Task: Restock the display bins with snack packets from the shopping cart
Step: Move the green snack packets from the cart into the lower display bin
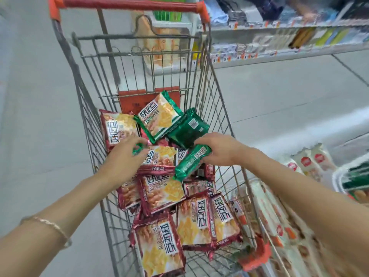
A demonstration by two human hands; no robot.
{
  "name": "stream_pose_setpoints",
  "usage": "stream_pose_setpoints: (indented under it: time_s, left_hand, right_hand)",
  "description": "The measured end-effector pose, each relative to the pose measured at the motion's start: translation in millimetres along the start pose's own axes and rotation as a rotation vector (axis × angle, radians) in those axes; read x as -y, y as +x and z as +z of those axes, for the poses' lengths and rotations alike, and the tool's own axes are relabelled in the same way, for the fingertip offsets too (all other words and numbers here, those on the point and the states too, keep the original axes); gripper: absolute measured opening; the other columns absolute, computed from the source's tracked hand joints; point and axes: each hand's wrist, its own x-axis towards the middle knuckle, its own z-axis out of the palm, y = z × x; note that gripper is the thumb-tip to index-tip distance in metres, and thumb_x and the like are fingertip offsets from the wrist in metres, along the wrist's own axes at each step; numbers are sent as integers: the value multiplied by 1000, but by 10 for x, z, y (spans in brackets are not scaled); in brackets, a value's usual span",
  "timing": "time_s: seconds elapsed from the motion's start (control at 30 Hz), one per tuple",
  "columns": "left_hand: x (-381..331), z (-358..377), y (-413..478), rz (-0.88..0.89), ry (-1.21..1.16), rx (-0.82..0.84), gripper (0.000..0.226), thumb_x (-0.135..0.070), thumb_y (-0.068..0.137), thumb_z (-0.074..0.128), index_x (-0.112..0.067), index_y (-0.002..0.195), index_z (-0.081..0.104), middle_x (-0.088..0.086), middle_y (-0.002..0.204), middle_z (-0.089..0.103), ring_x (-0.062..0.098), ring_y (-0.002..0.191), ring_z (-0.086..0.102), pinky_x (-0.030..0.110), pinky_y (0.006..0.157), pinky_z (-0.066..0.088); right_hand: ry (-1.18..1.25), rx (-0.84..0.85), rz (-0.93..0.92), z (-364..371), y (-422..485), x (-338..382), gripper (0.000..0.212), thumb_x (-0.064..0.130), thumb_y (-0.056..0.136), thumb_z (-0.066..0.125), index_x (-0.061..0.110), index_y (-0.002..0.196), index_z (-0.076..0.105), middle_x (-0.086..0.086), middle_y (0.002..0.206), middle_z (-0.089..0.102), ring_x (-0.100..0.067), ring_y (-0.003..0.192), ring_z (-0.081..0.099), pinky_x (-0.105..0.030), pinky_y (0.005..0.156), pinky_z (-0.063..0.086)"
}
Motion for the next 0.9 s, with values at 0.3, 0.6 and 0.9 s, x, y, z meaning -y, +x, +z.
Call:
stream_pose_setpoints:
  time_s: [0.3,0.6,0.9]
  left_hand:
    - [-210,172,149,-404,-761,397,90,-70,66,76,-29,142,49,0,141,52,26,141,41,53,120,24]
    - [336,119,-17,-565,-872,-15,55,-57,79,71,-36,129,58,-1,129,65,25,116,62,56,106,43]
    - [279,104,-190,-604,-989,-36,91,-67,57,82,-33,136,52,5,142,57,33,132,52,61,110,37]
  right_hand:
    - [1292,440,175,-481,-9,51,65,57,87,60,12,134,57,-7,128,68,-23,120,64,-35,100,51]
    - [482,-129,453,63,1093,-229,112,-3,80,74,14,159,-4,-18,159,24,-33,147,29,-43,113,39]
    - [94,-673,-96,97,574,-35,48,27,73,86,4,112,70,-7,99,57,-23,96,50,-42,92,43]
